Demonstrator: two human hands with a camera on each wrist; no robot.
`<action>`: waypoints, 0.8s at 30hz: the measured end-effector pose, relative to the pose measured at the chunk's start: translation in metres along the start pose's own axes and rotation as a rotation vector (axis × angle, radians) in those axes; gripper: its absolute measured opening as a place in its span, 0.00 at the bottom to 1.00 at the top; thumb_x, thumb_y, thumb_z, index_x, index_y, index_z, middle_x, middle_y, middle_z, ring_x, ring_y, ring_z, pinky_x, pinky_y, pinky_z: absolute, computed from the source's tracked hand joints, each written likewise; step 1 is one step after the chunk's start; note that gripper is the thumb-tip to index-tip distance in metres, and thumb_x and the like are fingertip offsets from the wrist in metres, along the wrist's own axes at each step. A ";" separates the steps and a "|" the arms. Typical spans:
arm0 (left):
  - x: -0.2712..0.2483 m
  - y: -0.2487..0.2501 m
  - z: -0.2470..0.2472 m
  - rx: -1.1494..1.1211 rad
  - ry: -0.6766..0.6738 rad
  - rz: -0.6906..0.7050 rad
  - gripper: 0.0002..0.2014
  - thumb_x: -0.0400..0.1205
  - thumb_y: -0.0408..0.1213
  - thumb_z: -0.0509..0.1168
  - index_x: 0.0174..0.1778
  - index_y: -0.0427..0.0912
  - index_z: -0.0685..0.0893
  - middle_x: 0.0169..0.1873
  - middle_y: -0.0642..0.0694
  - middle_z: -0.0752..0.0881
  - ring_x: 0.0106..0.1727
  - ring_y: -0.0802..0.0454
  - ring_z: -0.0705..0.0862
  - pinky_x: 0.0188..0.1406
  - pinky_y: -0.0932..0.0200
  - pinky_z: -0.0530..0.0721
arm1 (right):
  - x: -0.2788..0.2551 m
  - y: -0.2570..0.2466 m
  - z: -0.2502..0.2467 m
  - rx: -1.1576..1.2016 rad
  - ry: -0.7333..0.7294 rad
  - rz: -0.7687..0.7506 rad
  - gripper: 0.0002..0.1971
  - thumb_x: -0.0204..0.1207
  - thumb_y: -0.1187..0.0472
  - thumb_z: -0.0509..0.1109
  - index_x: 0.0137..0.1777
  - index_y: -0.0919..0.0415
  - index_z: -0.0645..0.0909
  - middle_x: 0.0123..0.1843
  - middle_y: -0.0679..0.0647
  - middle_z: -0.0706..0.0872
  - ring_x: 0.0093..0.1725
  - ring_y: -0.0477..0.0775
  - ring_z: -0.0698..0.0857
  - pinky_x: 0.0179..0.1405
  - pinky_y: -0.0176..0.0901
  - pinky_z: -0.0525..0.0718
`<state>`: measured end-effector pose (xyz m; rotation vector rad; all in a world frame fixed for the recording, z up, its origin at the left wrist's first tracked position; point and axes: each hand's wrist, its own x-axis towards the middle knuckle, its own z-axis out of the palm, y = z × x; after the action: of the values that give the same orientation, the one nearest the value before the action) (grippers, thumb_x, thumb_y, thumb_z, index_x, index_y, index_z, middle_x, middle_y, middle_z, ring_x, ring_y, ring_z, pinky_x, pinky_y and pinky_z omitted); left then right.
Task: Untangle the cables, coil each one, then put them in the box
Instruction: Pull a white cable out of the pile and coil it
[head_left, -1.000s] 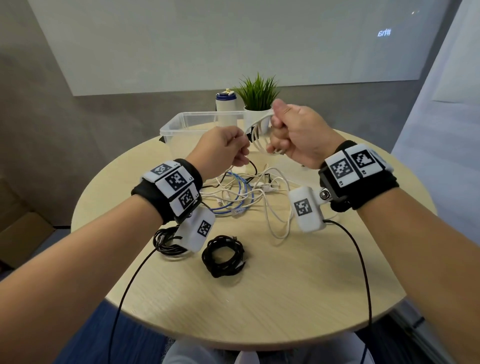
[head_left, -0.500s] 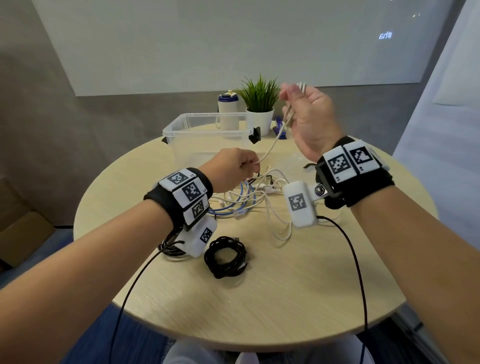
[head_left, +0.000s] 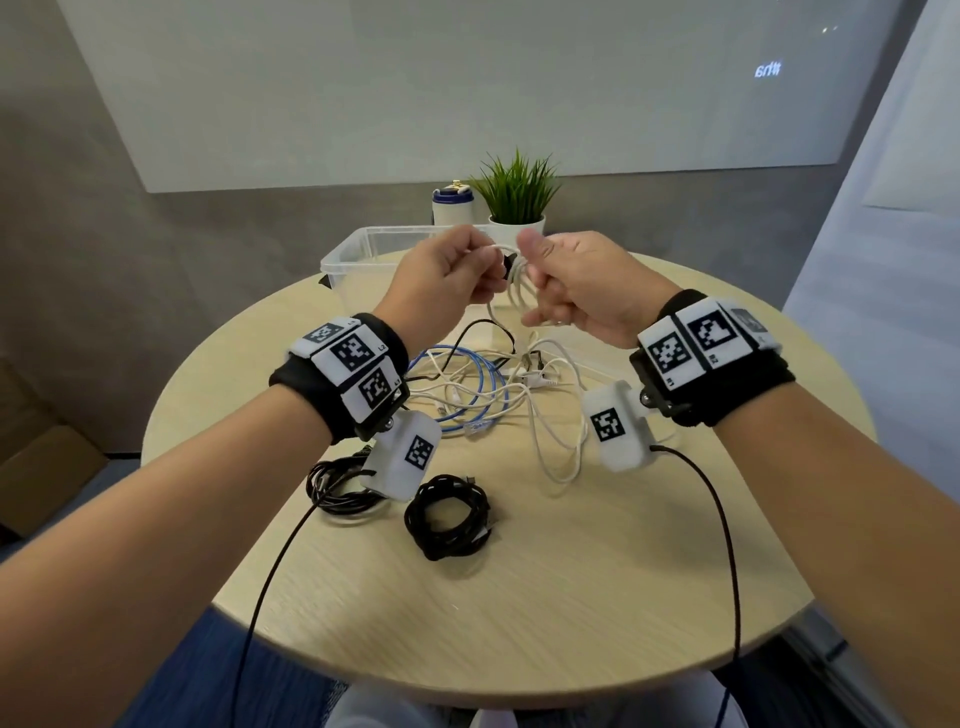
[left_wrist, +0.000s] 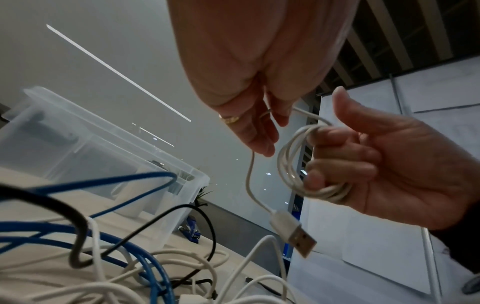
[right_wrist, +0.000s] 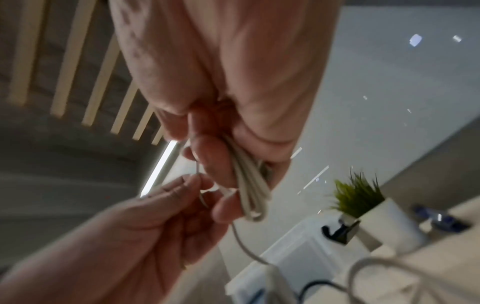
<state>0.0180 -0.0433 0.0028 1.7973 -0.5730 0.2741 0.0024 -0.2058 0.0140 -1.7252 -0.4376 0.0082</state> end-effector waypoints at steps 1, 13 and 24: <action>0.000 0.001 0.001 -0.004 -0.014 0.006 0.10 0.87 0.30 0.55 0.43 0.41 0.79 0.37 0.43 0.83 0.38 0.52 0.83 0.44 0.58 0.85 | -0.001 -0.002 0.002 0.102 -0.032 -0.019 0.19 0.86 0.51 0.56 0.34 0.60 0.68 0.15 0.45 0.63 0.16 0.45 0.64 0.38 0.46 0.86; -0.003 0.008 0.002 0.196 -0.108 0.040 0.11 0.86 0.41 0.59 0.37 0.48 0.78 0.27 0.51 0.73 0.27 0.57 0.69 0.29 0.61 0.70 | 0.006 0.009 -0.006 0.091 0.075 -0.126 0.14 0.85 0.57 0.59 0.44 0.64 0.80 0.24 0.51 0.77 0.25 0.51 0.77 0.31 0.43 0.79; 0.000 0.004 0.004 0.274 -0.023 -0.015 0.15 0.87 0.45 0.55 0.35 0.50 0.75 0.25 0.51 0.72 0.27 0.54 0.69 0.35 0.54 0.70 | 0.003 0.008 -0.003 -0.381 0.188 -0.220 0.12 0.83 0.63 0.64 0.64 0.63 0.82 0.32 0.51 0.82 0.30 0.45 0.80 0.34 0.38 0.83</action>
<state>0.0160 -0.0479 0.0049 2.0704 -0.5589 0.3348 0.0079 -0.2085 0.0074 -2.0184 -0.5096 -0.4167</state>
